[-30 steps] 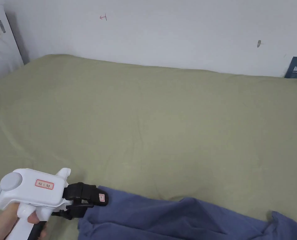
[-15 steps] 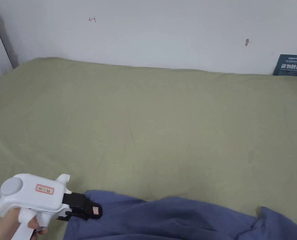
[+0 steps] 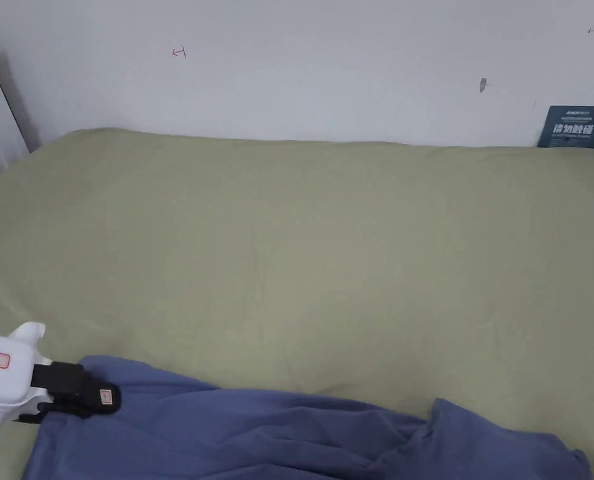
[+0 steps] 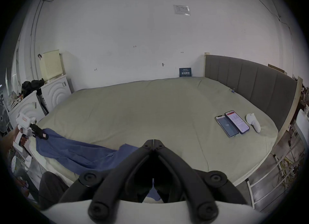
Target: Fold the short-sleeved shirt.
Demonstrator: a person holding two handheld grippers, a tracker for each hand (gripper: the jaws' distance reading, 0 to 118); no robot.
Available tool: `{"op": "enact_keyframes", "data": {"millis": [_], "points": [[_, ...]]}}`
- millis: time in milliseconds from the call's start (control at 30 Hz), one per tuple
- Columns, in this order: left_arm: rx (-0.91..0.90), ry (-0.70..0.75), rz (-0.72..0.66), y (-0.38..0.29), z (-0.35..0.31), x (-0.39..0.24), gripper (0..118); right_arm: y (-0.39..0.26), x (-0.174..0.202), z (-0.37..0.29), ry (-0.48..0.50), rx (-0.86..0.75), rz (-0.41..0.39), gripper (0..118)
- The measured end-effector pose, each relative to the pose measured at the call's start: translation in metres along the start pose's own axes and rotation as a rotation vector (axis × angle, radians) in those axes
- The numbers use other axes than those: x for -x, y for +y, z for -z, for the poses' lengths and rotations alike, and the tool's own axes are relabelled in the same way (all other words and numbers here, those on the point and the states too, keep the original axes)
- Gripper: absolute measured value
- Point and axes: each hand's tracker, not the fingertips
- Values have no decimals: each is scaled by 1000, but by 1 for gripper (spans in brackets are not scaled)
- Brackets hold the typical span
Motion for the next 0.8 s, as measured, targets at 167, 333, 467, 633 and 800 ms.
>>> {"op": "enact_keyframes", "data": {"millis": [167,333,467,633,800], "points": [[-15,58,118,-5,4,-67,7,-3,-5,-2,-1,-13,25,0],[42,91,301,-22,38,-153,7,-2,-10,-6,-10,-23,27,0],[75,105,329,-40,88,-206,7,-2,-14,-10,-11,-34,30,0],[140,162,439,-63,177,-248,7,-6,-17,-12,-2,-33,48,0],[123,118,515,-90,239,-259,116,-8,-21,-15,-2,-16,72,0]]}}
